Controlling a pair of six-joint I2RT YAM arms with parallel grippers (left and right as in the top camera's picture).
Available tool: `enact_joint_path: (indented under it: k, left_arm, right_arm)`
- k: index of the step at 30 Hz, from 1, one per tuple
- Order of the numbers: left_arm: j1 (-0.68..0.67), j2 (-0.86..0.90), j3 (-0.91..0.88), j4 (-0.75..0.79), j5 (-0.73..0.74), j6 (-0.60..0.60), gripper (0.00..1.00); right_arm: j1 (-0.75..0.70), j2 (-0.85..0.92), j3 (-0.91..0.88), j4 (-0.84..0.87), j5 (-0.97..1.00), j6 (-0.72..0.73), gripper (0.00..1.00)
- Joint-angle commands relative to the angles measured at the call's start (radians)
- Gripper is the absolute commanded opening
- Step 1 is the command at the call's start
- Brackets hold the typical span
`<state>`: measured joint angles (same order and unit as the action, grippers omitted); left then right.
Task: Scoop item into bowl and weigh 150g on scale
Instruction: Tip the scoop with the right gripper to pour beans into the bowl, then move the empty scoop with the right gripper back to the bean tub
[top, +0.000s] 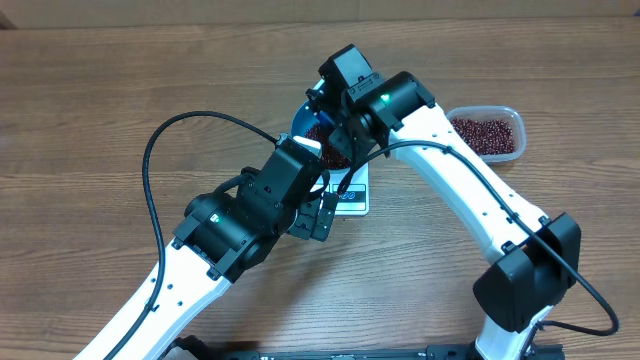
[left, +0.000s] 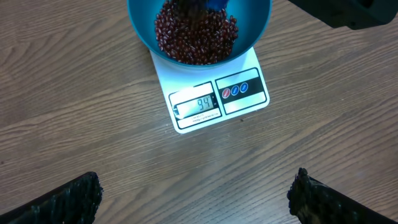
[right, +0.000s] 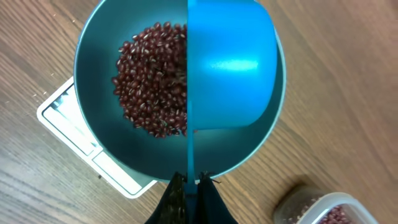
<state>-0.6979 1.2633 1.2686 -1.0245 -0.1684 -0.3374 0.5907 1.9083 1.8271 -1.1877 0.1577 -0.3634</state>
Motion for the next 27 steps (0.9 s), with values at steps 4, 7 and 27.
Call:
enact_joint_path:
  k: [4,7,27]
  left_arm:
    - [0.006,-0.014,0.004,0.004,0.002,-0.002,1.00]
    - [0.006,-0.014,0.004,0.003,0.002,-0.003,1.00]
    - [0.006,-0.014,0.004,0.004,0.002,-0.003,1.00]
  right_arm:
    - [0.006,-0.078,0.034,0.009,0.051,0.020,0.04]
    - [0.006,-0.089,0.034,0.009,0.051,0.020,0.04]
    - [-0.124,-0.111,0.033,-0.056,-0.288,0.166,0.04]
